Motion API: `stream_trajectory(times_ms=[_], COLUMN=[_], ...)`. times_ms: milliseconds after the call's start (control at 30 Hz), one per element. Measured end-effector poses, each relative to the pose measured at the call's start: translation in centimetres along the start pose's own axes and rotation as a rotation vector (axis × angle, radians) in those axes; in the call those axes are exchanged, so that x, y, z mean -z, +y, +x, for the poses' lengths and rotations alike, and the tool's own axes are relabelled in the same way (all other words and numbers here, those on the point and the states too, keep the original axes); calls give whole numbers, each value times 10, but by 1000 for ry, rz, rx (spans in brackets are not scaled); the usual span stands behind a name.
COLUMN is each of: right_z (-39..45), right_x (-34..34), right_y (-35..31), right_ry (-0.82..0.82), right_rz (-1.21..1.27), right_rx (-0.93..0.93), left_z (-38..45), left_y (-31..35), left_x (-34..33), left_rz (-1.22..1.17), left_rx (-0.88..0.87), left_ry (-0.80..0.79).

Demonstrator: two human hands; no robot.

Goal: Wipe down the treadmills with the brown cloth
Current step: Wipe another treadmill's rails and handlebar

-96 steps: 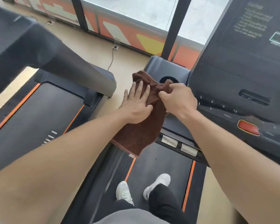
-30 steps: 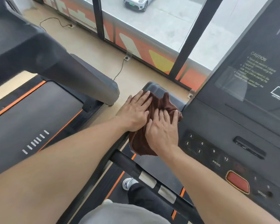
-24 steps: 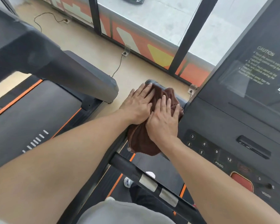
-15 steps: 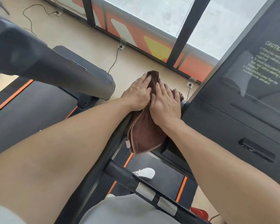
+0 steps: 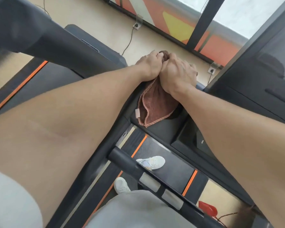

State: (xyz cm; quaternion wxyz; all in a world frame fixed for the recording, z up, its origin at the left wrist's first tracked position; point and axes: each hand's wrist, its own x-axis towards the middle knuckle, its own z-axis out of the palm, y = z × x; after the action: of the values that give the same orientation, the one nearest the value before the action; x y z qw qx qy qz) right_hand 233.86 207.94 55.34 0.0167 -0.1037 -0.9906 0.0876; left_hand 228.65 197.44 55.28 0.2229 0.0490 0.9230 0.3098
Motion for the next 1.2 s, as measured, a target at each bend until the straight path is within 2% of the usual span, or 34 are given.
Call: stream_trajectory(times_ms=[167, 267, 367, 500, 667, 833, 933, 1100, 1200], right_z=[-11, -35, -66, -104, -125, -152, -148, -133, -127], right_x=[1, 8, 17, 21, 30, 28, 37, 51, 39], right_y=[17, 20, 14, 14, 16, 13, 8, -5, -12], right_ry=[-92, -174, -194, -220, -276, -233, -330, -509, -574], right_rz=[59, -29, -117, -164, -173, -121, -87, -412, -461], right_rx=[163, 197, 207, 262, 289, 327, 275, 331, 280], left_z=[-41, -74, -100, -132, -166, -183, -184, -184, -184], left_y=[-13, -23, -35, -49, -67, -76, -77, -74, -73], left_x=[-9, -18, -27, -33, -39, -42, -42, -39, -37], left_rz=[171, 258, 374, 497, 532, 543, 539, 529, 527], left_rx=[8, -62, -158, -192, -221, -225, -220, -200, -196], left_ry=[67, 89, 124, 129, 159, 162, 146, 113, 99])
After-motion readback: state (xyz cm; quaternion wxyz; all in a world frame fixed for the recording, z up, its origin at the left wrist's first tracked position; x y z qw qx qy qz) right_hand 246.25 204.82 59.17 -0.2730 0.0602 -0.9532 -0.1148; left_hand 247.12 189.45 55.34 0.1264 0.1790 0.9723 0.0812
